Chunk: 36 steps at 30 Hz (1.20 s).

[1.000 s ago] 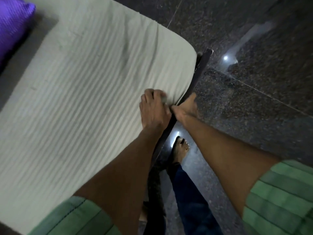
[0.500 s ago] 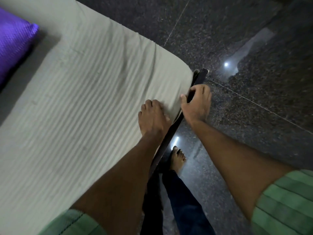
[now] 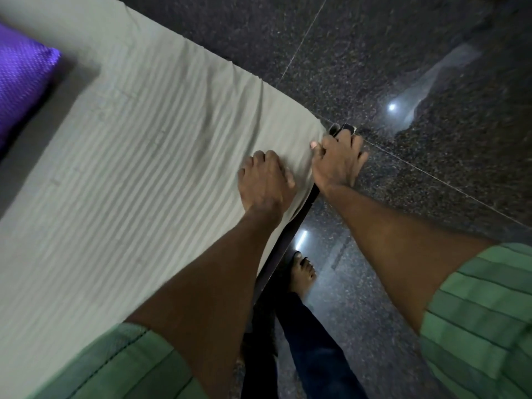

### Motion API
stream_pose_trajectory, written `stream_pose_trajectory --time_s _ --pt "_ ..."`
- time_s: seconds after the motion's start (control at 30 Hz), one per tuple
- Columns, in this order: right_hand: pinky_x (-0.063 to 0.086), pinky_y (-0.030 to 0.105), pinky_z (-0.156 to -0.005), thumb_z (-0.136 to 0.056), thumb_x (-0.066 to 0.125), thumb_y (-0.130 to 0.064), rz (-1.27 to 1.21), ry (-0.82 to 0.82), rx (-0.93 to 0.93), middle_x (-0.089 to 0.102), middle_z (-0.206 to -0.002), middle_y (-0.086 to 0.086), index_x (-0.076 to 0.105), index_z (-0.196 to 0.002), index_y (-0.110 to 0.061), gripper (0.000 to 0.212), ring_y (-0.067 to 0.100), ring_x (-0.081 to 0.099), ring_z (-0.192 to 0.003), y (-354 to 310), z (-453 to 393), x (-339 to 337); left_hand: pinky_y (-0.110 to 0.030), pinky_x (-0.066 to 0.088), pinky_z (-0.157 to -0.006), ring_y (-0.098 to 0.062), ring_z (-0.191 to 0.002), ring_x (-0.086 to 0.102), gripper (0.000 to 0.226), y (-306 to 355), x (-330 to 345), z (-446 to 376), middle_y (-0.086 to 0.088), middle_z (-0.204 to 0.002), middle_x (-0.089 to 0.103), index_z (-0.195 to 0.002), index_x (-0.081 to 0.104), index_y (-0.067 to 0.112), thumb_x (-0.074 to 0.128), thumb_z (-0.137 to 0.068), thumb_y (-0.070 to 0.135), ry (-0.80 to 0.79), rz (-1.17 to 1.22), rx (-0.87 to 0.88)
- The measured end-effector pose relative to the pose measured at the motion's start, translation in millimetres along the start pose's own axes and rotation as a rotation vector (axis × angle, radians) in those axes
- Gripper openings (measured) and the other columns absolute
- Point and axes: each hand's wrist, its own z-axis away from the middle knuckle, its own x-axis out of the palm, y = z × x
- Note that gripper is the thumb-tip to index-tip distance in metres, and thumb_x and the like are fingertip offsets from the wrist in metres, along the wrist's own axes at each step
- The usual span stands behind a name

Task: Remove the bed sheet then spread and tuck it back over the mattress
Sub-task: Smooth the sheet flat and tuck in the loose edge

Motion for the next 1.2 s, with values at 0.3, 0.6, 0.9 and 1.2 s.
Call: stream_pose_trajectory --time_s 0.3,0.6,0.9,1.2 --pt "0.039 0.05 -0.098 -0.101 0.056 -0.039 -0.053 -0.07 -0.043 0.051 -0.117 0.0 0.07 -0.096 -0.026 0.02 0.026 0.043 -0.117 31 -8 -7 -0.043 0.049 -0.091 -0.025 -0.106 0.054 0.026 19 0 -15 -0.005 -0.114 0.057 -0.111 0.061 0.018 0.059 -0.09 0.032 -0.027 0.046 0.074" --pt "0.053 0.042 -0.079 -0.074 0.07 -0.019 -0.4 -0.08 0.217 0.04 -0.123 0.009 0.045 -0.094 -0.019 0.031 0.032 0.048 -0.109 15 1 -3 -0.043 0.048 -0.095 -0.024 -0.115 0.045 0.054 19 5 -10 -0.004 -0.127 0.041 -0.124 0.048 0.022 0.074 -0.08 0.04 -0.114 0.087 0.121" --pt "0.054 0.049 -0.082 -0.058 0.082 -0.026 -0.285 -0.172 0.334 0.04 -0.138 0.011 0.032 -0.132 -0.017 0.09 0.039 0.053 -0.12 8 -17 0 -0.046 0.043 -0.096 -0.026 -0.123 0.037 0.063 27 19 -9 -0.003 -0.133 0.034 -0.121 0.044 0.029 0.081 -0.07 0.031 -0.118 0.107 -0.017" --pt "0.04 0.048 -0.101 -0.082 0.061 -0.012 -0.134 0.003 0.009 0.045 -0.145 0.005 0.057 -0.118 -0.026 0.039 0.029 0.044 -0.132 19 43 -16 -0.044 0.041 -0.101 -0.027 -0.125 0.037 0.047 8 9 9 -0.004 -0.136 0.035 -0.125 0.052 0.026 0.072 -0.082 0.024 -0.147 0.178 0.049"
